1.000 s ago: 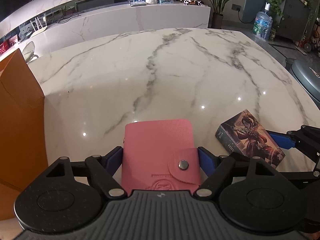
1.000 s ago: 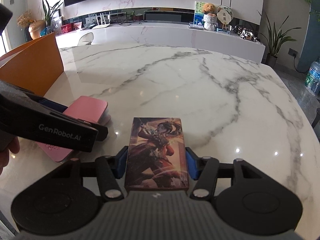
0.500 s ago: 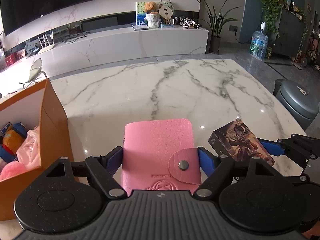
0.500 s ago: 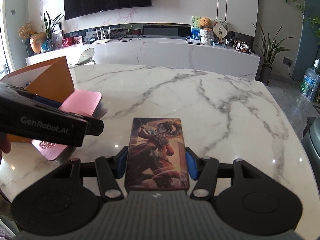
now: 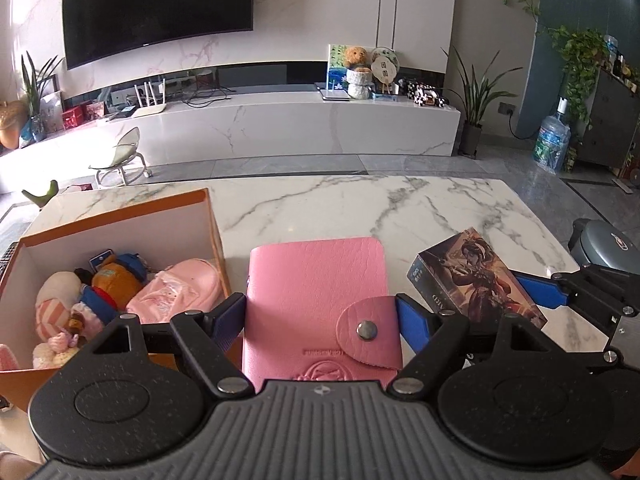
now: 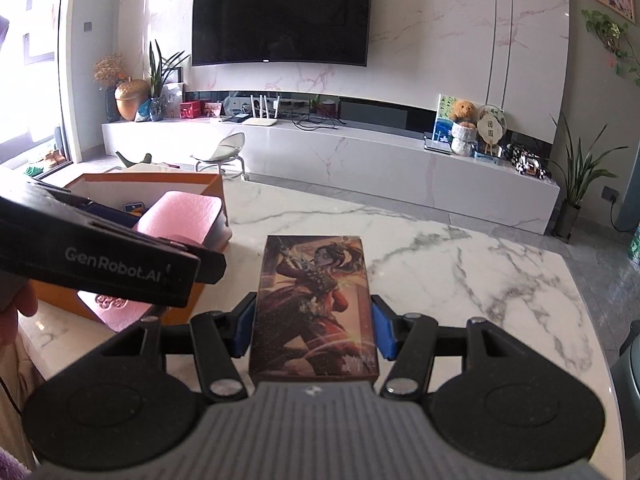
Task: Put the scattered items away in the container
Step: 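Carry the pink wallet and card box over the cardboard box with both tools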
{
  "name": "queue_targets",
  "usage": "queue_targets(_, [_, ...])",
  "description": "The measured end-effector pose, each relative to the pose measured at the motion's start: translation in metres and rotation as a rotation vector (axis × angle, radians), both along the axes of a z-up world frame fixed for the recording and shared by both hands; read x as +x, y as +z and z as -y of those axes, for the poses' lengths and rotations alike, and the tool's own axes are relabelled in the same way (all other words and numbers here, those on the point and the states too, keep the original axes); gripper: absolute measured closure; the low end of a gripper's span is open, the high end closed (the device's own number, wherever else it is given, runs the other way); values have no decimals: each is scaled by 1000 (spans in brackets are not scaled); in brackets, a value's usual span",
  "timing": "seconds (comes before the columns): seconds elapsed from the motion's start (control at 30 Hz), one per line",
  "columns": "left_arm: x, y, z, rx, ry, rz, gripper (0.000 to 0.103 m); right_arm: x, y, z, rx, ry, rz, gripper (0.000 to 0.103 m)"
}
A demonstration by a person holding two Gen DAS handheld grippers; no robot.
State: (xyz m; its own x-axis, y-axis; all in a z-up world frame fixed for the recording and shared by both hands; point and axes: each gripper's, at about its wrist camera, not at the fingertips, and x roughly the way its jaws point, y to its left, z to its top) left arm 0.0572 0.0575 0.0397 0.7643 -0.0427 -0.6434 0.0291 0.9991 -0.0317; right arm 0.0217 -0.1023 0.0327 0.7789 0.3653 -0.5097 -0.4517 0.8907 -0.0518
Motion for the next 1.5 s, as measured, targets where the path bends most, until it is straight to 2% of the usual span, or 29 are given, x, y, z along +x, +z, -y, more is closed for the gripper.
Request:
queue_targets(0.33, [-9,20,-71,-50,120,60,10,7,32,-67,-15,122,50,43])
queue_targets(0.77, [7,29,-161,-62,234,48,10,36,49,-165,-48,253,61,43])
queue_targets(0.97, [28,21,-183,-41,246,14,10,61,40,-199,-64,281,25,43])
queue_targets(1.23, [62,-5,-208,-34,266,-66,10,105,14,-231,-99,305,-58,43])
queue_targets(1.5, [88,-34,-228,-57,260,-174,10,148,-20,-245,-154,291,-191,43])
